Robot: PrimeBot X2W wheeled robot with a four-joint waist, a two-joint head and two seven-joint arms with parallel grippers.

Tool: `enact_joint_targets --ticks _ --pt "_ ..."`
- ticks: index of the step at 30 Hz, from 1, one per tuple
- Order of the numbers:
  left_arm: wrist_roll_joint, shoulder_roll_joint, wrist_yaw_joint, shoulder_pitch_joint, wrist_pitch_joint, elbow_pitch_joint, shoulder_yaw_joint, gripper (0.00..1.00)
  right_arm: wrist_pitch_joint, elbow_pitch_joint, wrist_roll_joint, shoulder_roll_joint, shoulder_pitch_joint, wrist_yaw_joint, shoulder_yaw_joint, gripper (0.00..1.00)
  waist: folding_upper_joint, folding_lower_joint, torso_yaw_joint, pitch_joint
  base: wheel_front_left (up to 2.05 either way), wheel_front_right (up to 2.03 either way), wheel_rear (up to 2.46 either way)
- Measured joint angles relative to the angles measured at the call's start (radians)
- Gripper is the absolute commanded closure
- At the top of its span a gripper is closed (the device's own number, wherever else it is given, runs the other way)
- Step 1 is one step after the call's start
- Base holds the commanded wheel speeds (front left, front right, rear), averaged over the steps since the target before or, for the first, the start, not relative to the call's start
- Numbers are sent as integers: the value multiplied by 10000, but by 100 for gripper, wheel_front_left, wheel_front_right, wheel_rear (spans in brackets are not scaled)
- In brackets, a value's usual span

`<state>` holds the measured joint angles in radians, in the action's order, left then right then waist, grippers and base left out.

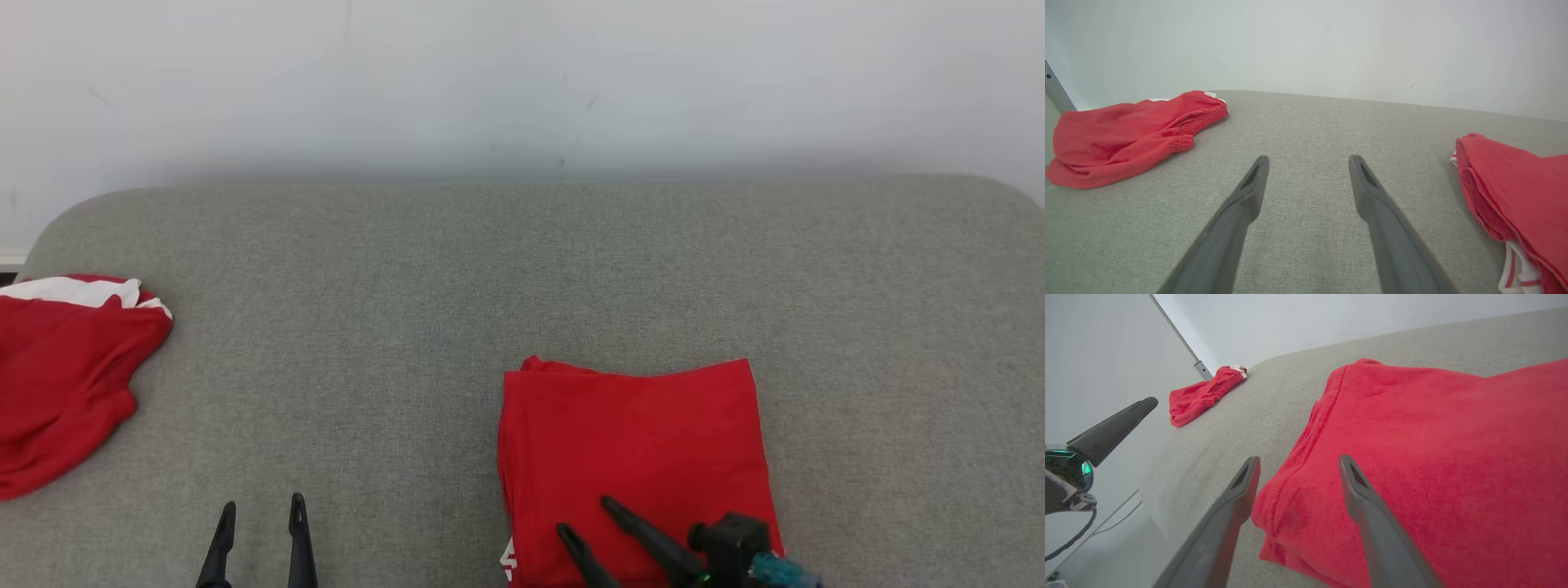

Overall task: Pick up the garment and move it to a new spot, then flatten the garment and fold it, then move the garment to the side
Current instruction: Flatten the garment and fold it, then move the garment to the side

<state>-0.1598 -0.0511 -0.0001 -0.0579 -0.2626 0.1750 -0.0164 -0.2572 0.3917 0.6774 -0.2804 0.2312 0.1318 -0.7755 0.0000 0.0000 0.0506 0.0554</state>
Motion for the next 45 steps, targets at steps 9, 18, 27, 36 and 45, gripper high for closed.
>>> enact_joint_targets --ticks 9,18,27,36,45 --pt "10 0 19 -85 0 -92 73 0 -63 -1193 -826 -12 -346 0 2769 0 0 0 -269 -78 0 0 0" --pt "192 0 65 -126 0 -222 151 0 -69 -2305 -2594 688 -1370 0 5892 0 0 0 -641 -123 0 0 0" --pt "529 -2 132 -128 0 -359 228 0 -69 -2811 -3361 1404 -2235 0 7070 0 0 0 -982 -250 0 0 0" --pt "777 2 282 -204 0 -345 75 0 -69 -2754 -3808 1797 -2653 0 7262 0 0 0 -1151 -389 0 0 0" --pt "786 0 332 -226 0 -222 -40 0 -69 -2364 -4025 2073 -2774 0 7156 0 0 0 -1028 -481 0 0 0"
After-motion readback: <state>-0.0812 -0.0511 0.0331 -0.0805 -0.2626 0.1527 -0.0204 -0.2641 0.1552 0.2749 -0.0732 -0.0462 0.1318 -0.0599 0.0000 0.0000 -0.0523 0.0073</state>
